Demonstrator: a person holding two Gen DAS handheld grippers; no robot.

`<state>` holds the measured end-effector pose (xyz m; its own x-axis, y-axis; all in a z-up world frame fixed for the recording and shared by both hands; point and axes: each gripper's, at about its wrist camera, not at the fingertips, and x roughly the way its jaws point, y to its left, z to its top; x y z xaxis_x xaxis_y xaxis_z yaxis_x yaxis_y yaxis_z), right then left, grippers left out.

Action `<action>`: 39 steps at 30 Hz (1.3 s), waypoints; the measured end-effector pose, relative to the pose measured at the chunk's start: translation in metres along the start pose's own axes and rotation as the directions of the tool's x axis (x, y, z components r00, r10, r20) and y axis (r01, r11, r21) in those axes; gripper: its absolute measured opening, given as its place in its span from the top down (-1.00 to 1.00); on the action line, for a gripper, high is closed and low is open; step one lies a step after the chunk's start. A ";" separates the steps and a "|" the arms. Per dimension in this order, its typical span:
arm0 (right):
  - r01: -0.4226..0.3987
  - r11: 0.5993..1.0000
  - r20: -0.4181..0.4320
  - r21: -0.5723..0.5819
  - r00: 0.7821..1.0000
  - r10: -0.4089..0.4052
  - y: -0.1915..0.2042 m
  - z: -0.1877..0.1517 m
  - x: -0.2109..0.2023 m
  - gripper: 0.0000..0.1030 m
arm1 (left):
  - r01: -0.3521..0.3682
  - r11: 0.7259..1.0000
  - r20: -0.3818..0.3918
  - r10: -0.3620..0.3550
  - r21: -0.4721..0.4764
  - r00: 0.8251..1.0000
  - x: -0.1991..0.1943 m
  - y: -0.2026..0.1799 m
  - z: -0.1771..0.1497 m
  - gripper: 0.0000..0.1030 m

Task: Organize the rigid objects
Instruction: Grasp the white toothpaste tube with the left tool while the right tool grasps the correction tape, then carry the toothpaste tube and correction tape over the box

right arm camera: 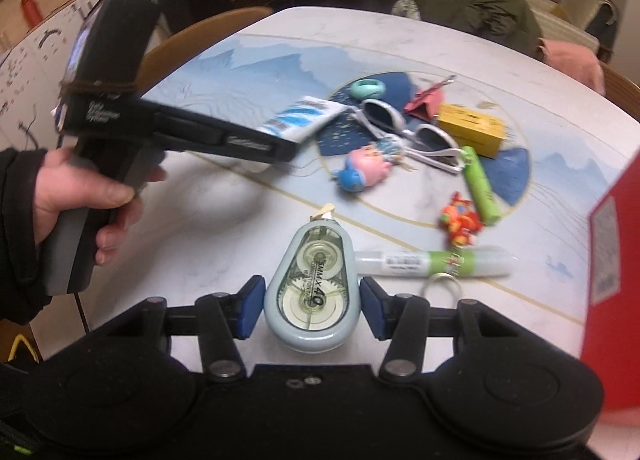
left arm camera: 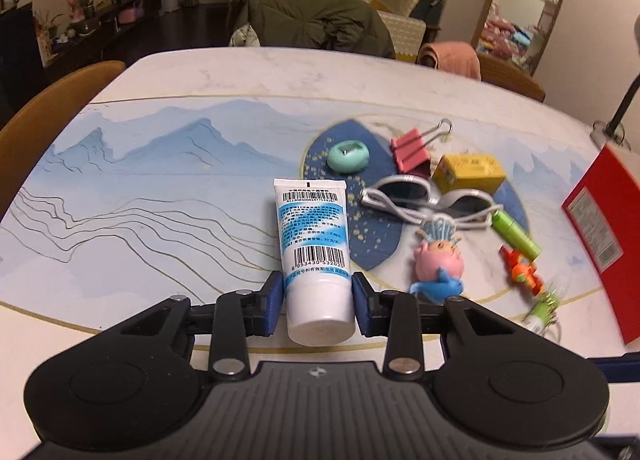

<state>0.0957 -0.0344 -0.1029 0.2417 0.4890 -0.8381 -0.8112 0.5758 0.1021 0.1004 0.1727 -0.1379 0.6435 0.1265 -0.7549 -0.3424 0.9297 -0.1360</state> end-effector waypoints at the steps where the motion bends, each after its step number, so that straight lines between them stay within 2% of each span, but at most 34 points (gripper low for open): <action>1: 0.008 1.000 0.009 0.010 1.000 -0.008 -0.003 -0.001 -0.005 0.01 | 0.002 1.000 0.005 -0.002 -0.003 1.000 -0.004 0.000 0.001 0.31; 10: 0.071 0.992 0.092 0.108 0.993 -0.081 -0.033 -0.002 -0.054 0.01 | 0.070 0.998 0.054 -0.070 0.006 0.996 -0.042 -0.026 0.018 0.31; 20: 0.138 0.973 0.187 0.184 0.967 -0.172 -0.076 -0.009 -0.108 0.01 | 0.152 0.985 0.080 -0.159 0.083 0.984 -0.073 -0.088 0.036 0.31; 30: 0.189 0.946 0.223 0.263 0.942 -0.250 -0.138 -0.030 -0.141 0.01 | 0.239 0.953 0.049 -0.251 0.185 0.967 -0.079 -0.171 0.042 0.31; 39: 0.220 0.924 0.208 0.312 0.933 -0.292 -0.200 -0.053 -0.154 0.01 | 0.291 0.915 0.003 -0.304 0.280 0.953 -0.074 -0.256 0.037 0.31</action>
<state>0.1928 -0.2597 -0.0231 0.5737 0.4247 -0.7004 -0.5306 0.8441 0.0772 0.1657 -0.0619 -0.0232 0.7191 -0.1613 -0.6759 0.0658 0.9841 -0.1649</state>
